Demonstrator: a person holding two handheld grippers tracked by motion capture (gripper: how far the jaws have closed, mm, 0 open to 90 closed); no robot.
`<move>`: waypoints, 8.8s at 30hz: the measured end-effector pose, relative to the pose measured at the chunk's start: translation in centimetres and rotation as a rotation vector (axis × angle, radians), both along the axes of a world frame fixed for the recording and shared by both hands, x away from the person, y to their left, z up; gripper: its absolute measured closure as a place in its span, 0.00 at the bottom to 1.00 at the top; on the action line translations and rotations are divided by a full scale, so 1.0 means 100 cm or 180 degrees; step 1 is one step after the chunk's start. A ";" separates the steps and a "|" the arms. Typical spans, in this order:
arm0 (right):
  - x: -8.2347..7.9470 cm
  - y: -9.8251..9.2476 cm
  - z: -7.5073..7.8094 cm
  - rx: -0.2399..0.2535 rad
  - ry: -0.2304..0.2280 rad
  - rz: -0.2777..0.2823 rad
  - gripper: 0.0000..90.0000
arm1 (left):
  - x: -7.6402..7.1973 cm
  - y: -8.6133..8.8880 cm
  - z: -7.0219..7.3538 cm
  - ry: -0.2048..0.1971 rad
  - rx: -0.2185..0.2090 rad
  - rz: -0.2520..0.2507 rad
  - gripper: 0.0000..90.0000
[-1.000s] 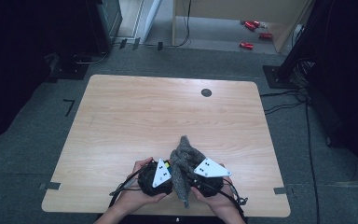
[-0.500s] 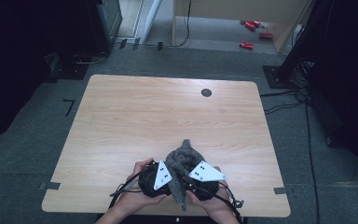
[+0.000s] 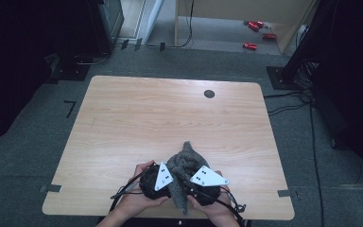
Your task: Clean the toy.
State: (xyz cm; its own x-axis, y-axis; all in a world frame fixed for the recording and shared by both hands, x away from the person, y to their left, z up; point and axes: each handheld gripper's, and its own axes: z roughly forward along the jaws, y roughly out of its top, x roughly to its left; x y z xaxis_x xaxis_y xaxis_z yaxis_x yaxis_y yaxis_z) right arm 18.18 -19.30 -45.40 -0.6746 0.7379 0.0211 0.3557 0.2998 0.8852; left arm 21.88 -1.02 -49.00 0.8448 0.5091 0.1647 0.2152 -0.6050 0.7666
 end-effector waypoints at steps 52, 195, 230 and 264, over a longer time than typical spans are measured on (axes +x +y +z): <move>0.001 -0.028 0.011 0.0516 -0.0129 0.0087 0.86 | 0.004 0.040 0.013 0.0182 -0.0850 -0.0913 0.39; 0.036 -0.063 -0.022 0.0119 0.0170 -0.0682 0.54 | 0.018 0.059 0.026 0.0002 -0.1106 -0.0393 0.39; 0.007 -0.009 0.003 0.0395 0.0219 -0.0130 0.34 | 0.009 0.003 0.010 -0.0171 -0.0305 -0.0121 0.39; 0.014 -0.018 -0.003 0.0703 0.0586 -0.0119 0.36 | 0.000 0.003 0.009 -0.0558 -0.0310 -0.0216 0.39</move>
